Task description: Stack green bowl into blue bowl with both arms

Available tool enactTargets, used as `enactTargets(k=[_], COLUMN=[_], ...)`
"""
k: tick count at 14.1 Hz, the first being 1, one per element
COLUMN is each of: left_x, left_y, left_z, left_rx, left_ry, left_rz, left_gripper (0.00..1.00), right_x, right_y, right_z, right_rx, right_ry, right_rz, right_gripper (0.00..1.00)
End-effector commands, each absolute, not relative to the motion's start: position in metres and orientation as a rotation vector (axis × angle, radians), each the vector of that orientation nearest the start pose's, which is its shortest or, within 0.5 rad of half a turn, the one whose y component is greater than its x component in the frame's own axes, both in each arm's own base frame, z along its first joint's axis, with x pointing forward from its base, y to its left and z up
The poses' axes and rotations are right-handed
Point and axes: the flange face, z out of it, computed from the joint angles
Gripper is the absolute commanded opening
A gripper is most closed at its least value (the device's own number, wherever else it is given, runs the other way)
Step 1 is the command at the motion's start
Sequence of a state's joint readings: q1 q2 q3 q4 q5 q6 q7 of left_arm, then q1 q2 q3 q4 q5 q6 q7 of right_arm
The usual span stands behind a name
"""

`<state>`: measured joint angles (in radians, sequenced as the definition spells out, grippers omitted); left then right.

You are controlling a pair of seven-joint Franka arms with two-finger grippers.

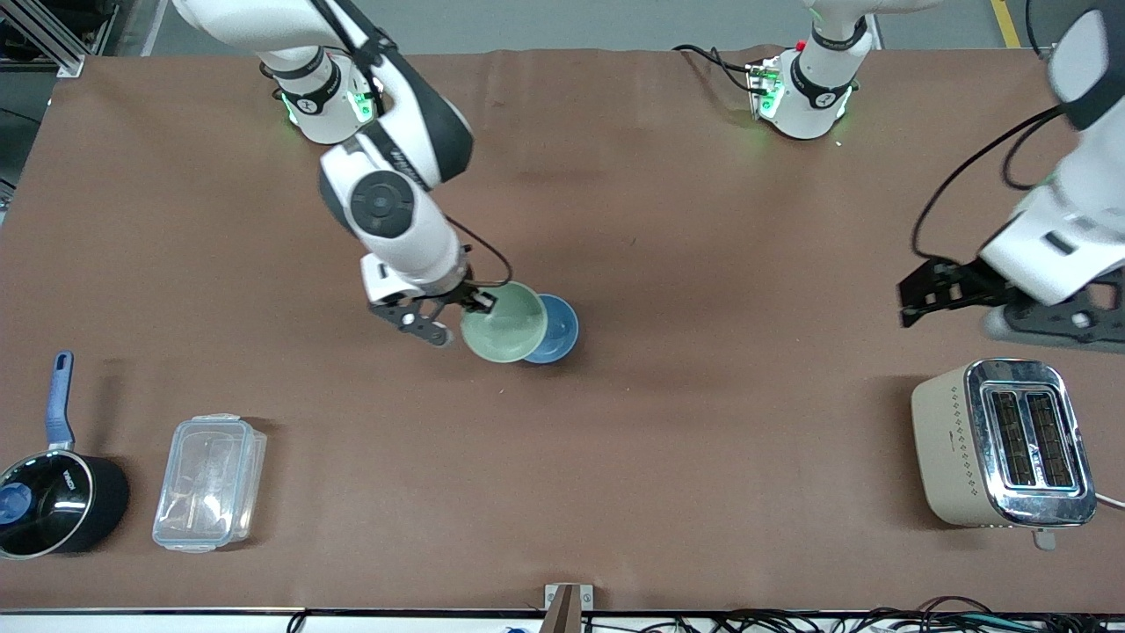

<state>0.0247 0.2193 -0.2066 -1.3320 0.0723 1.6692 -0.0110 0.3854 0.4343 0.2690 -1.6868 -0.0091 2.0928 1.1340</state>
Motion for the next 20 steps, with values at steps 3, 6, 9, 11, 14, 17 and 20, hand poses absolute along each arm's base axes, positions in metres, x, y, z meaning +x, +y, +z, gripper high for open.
enactTargets(k=[3,6,9,11,14,17,20], left_x=[0.614,0.608,0.601,0.601,0.602,0.58,0.545], left_y=[-0.096,-0.097,-0.088,-0.086,-0.068,-0.074,-0.078], left_z=[0.609,0.618,0.624,0.623,0.624,0.642,0.64], left_rx=[-3.098,-3.096,-3.091,-3.095,-3.127,-3.118,-3.096], left_ry=[0.296,0.3,0.31,0.306,0.26,0.268,0.274], left_rz=[-0.086,-0.095,-0.055,-0.053,-0.042,-0.055,-0.015], left_gripper=[1.0,1.0,1.0,1.0,1.0,1.0,1.0], right_x=[0.527,0.514,0.512,0.513,0.513,0.512,0.513], right_y=[0.421,0.434,0.437,0.435,0.435,0.436,0.436], right_z=[0.315,0.293,0.281,0.277,0.271,0.267,0.267], right_rx=[-2.992,-3.016,-3.027,-3.028,-3.044,-3.046,-3.045], right_ry=[0.809,0.818,0.813,0.818,0.807,0.808,0.808], right_rz=[0.141,0.182,0.178,0.183,0.175,0.181,0.18], right_gripper=[0.0,0.0,0.0,0.0,0.01,0.01,0.01])
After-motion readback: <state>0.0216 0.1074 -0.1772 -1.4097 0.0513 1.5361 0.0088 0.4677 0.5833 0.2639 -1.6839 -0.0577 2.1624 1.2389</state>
